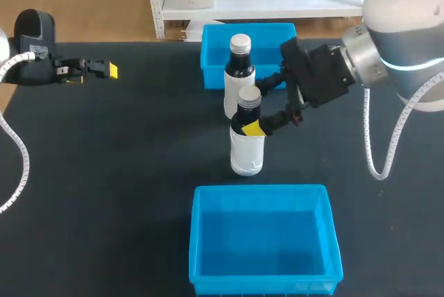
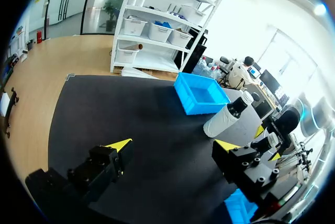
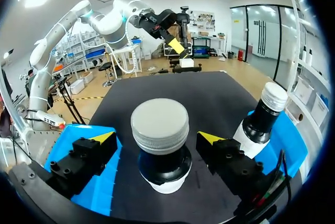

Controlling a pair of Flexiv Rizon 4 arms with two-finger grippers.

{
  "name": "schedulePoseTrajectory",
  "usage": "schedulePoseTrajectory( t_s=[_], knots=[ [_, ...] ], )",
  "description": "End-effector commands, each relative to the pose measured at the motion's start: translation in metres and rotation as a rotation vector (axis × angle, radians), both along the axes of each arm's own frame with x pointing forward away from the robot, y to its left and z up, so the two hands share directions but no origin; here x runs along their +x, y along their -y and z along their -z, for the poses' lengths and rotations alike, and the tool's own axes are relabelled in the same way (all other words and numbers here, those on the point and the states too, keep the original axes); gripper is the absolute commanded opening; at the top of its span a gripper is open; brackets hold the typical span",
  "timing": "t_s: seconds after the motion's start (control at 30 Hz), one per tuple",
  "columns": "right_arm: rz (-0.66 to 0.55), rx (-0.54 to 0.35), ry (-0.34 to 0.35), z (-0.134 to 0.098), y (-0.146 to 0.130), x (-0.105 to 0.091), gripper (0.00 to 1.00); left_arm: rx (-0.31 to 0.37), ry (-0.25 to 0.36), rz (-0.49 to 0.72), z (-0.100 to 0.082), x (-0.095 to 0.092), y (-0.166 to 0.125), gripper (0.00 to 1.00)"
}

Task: Pick up the bottle, and place it in the far bin if it is heavy, or in the near bin if it is light.

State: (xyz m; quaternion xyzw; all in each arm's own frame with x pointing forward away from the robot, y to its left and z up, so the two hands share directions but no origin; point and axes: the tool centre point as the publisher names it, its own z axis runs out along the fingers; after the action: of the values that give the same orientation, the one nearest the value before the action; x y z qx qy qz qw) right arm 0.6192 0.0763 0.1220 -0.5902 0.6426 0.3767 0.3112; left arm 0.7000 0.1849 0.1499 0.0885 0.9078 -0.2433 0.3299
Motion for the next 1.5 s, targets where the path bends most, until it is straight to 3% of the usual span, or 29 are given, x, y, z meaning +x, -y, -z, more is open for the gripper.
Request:
schedulePoseTrajectory(
  t_s=[0.03,0.37,0.73,1.13,1.4,1.47,1.5],
  knots=[
    [0.001,0.000,0.000,0.0000,-0.0022,-0.0005,1.00,0.000,0.000,0.000,0.0000,0.0000,0.0000,1.00],
    [-0.002,-0.007,-0.003,0.0018,-0.0063,0.0007,1.00,0.000,0.000,0.000,0.0000,0.0000,0.0000,1.00],
    [0.001,-0.011,-0.010,0.0048,-0.0077,0.0021,0.88,0.000,0.000,0.000,0.0000,0.0000,0.0000,1.00],
    [0.007,-0.007,-0.012,0.0055,-0.0041,0.0040,0.51,0.000,0.000,0.000,0.0000,0.0000,0.0000,1.00],
    [0.002,-0.004,-0.020,0.0070,-0.0041,0.0041,0.40,0.000,0.000,0.000,0.0000,0.0000,0.0000,1.00],
    [0.002,-0.003,-0.020,0.0071,-0.0040,0.0045,0.33,0.000,0.000,0.000,0.0000,0.0000,0.0000,1.00],
    [0.002,-0.002,-0.020,0.0069,-0.0040,0.0047,0.20,0.000,0.000,0.000,0.0000,0.0000,0.0000,1.00]
  ],
)
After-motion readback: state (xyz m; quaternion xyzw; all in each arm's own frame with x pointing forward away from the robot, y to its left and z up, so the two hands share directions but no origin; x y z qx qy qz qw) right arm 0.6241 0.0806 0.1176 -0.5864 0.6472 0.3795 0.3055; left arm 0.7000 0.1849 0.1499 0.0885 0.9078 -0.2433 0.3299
